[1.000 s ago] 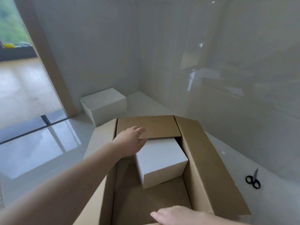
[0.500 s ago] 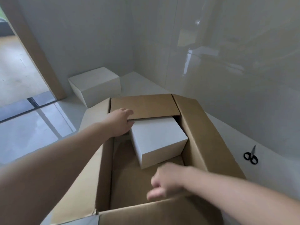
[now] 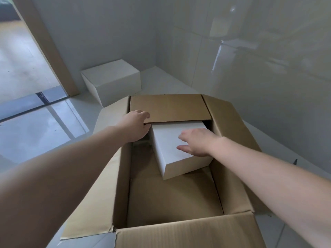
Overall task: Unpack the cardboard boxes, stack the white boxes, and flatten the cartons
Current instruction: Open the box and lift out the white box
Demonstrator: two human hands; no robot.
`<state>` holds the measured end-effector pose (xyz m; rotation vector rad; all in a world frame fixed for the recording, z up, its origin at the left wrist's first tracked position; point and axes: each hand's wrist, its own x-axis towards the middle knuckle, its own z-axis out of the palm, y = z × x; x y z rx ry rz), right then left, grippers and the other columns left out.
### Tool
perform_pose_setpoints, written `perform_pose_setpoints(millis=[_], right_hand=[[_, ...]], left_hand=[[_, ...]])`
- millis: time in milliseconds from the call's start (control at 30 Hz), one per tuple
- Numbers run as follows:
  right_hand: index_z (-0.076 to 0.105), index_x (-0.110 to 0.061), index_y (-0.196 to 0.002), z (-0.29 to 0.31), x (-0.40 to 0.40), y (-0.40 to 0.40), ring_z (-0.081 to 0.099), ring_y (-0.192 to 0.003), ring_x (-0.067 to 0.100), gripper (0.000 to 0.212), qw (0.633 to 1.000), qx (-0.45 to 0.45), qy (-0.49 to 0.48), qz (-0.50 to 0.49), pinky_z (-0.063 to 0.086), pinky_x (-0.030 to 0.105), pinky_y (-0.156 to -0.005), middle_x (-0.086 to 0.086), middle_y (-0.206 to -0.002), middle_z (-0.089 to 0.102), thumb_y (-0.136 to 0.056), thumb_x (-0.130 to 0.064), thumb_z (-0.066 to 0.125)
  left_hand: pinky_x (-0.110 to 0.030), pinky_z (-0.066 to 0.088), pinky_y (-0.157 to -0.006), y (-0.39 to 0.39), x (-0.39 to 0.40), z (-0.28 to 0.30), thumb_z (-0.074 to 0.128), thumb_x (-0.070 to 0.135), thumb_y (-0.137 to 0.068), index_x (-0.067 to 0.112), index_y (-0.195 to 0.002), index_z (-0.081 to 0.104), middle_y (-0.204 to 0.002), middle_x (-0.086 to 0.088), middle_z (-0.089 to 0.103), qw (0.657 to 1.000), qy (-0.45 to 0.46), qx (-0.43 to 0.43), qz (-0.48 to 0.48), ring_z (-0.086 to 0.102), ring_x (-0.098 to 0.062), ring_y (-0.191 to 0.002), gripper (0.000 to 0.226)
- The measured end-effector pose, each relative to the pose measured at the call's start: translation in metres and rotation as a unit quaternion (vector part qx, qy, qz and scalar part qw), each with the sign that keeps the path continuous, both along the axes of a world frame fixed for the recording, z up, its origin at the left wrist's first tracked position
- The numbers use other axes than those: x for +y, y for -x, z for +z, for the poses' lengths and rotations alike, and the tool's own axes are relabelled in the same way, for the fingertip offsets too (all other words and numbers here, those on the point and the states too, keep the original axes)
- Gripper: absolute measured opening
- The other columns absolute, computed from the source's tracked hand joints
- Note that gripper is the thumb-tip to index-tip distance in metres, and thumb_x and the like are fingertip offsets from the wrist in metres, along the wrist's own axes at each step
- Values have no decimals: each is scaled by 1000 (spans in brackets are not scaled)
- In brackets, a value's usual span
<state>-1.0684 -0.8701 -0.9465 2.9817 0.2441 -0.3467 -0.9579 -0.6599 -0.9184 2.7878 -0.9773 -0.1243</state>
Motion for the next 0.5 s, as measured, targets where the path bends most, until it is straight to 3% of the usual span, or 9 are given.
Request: perform_pose_setpoints(millis=[167,233,300,367,500], right_hand=[[49,-15,-116,-18,21,-44,51,-108,22,48,995,43,-63,-65,38,33,-78,1,-123,49,-96,-55,33],[44,-11,-128,-32,32,-58,42,-125,25,54,989,80,-85,-93,39,38,-94,7,-139,41,-96,-54,33],[25,-9,-145,-43,37,-66,17,-143,27,66,988,97,-64,-101,22,41,-113,11,-157,15,-97,-54,31],[9,-13,-151,-48,36,-71,3,-146,29,72,989,73,-42,-119,8,41,-116,12,-159,0,-96,-56,30],[0,-16,-152,-39,20,-87,-3,-145,32,75,986,-82,-21,-143,-2,40,-116,18,-158,-5,-96,-54,33]], left_hand=[[-35,37,-95,-32,7,-19,45,33,-94,19,-136,42,-138,-4,45,1000,5,-15,18,46,-27,-121,44],[-37,35,-98,-44,12,-28,45,33,-94,19,-139,38,-141,-4,42,999,15,-14,28,42,-27,-125,47],[-38,34,-101,-54,18,-38,46,33,-94,19,-140,35,-142,-5,40,999,32,-15,40,40,-27,-126,50],[-39,33,-101,-63,24,-50,48,34,-92,17,-139,33,-141,-6,40,996,60,-19,63,40,-28,-126,53],[-42,29,-106,-70,29,-78,52,39,-90,8,-144,21,-144,-12,33,984,113,32,134,34,-32,-130,70]])
